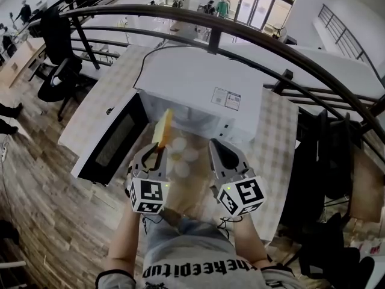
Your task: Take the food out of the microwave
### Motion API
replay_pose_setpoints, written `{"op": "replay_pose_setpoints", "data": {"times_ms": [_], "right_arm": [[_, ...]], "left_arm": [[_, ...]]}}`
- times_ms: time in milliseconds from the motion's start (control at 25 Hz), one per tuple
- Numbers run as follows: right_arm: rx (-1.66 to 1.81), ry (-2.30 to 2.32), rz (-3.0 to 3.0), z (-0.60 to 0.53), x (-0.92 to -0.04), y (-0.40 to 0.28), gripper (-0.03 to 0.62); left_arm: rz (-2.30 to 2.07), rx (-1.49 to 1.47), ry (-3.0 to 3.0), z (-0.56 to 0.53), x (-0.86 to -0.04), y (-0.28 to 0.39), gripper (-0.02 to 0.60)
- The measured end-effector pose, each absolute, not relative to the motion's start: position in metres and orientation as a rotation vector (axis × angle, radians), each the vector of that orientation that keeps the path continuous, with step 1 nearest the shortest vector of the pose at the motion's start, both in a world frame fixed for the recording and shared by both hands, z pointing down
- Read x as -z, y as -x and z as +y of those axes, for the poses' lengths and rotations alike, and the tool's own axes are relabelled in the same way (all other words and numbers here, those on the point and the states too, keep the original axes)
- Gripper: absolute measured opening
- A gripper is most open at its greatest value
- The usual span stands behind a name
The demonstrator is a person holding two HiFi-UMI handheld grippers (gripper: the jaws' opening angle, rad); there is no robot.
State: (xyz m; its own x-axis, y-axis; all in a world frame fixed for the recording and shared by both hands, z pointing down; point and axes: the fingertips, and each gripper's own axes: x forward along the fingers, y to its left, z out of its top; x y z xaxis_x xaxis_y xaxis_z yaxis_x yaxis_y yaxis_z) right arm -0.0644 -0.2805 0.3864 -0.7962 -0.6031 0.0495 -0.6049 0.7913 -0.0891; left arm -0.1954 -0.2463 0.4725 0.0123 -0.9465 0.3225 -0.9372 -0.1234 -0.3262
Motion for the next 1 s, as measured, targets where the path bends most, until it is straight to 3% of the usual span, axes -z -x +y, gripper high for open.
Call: {"op": "replay_pose_setpoints", "data": {"times_ms": [1000], "right_arm": [[-0.089, -1.060, -2.997, -0.270, -0.357, 0.047, 0.005]], "left_arm": [[2.244, 0.146, 2.227, -0.207, -0.380, 0.204, 0.067]]}}
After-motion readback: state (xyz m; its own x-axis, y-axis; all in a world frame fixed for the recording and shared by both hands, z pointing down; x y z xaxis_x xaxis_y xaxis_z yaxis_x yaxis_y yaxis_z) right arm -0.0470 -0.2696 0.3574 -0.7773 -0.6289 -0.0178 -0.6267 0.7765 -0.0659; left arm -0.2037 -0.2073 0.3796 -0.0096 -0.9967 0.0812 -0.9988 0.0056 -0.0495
